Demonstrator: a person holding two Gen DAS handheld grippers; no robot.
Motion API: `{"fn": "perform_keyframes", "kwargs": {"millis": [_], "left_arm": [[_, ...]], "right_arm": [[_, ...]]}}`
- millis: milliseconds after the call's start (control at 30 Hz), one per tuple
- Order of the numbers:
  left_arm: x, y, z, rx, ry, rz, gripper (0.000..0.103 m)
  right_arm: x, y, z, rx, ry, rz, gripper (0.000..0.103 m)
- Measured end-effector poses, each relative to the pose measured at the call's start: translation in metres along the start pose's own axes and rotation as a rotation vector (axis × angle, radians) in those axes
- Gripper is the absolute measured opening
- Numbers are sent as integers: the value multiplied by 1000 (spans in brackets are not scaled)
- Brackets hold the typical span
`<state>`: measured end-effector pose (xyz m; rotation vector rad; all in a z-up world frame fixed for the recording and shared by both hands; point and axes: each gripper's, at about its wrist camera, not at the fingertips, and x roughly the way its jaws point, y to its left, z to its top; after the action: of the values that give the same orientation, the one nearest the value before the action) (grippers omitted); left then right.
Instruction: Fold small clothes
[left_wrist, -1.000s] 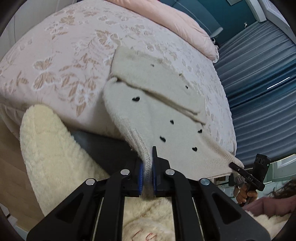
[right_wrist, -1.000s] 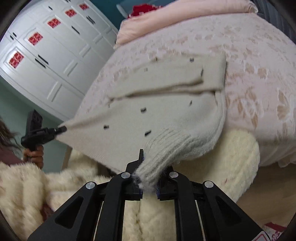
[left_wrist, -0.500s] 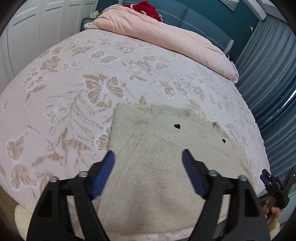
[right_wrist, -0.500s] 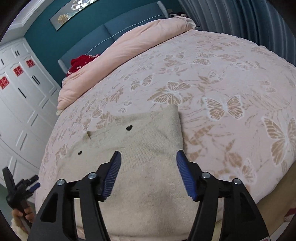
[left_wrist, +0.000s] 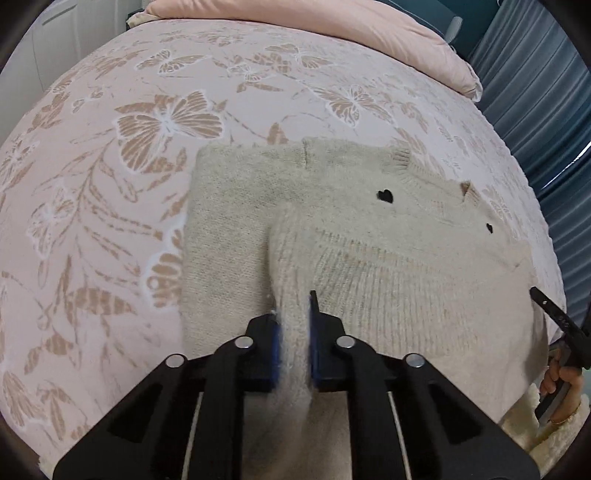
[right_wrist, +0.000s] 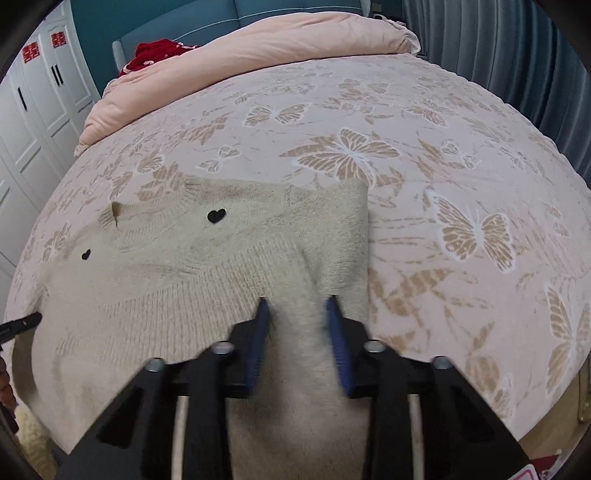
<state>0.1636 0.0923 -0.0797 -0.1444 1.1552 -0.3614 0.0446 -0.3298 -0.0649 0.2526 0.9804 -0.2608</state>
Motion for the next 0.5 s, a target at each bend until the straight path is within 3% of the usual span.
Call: {"fn": "perform_keyframes", "kwargs": {"millis": [167, 333, 400, 500], "left_arm": [[-54, -5, 12, -26, -104, -85, 9], [-102, -18, 60, -15, -244, -108, 9], [-96, -17, 81, -22, -258, -84, 10], [-42, -11, 101, -30, -169, -21, 10]], "right_arm": [[-48, -5, 15, 33, -111, 117, 8], [-95, -14, 64, 105, -287, 164, 7], [-84, -22, 83, 130, -297, 131, 7], [-17, -37, 93, 173, -183, 100, 8]]}}
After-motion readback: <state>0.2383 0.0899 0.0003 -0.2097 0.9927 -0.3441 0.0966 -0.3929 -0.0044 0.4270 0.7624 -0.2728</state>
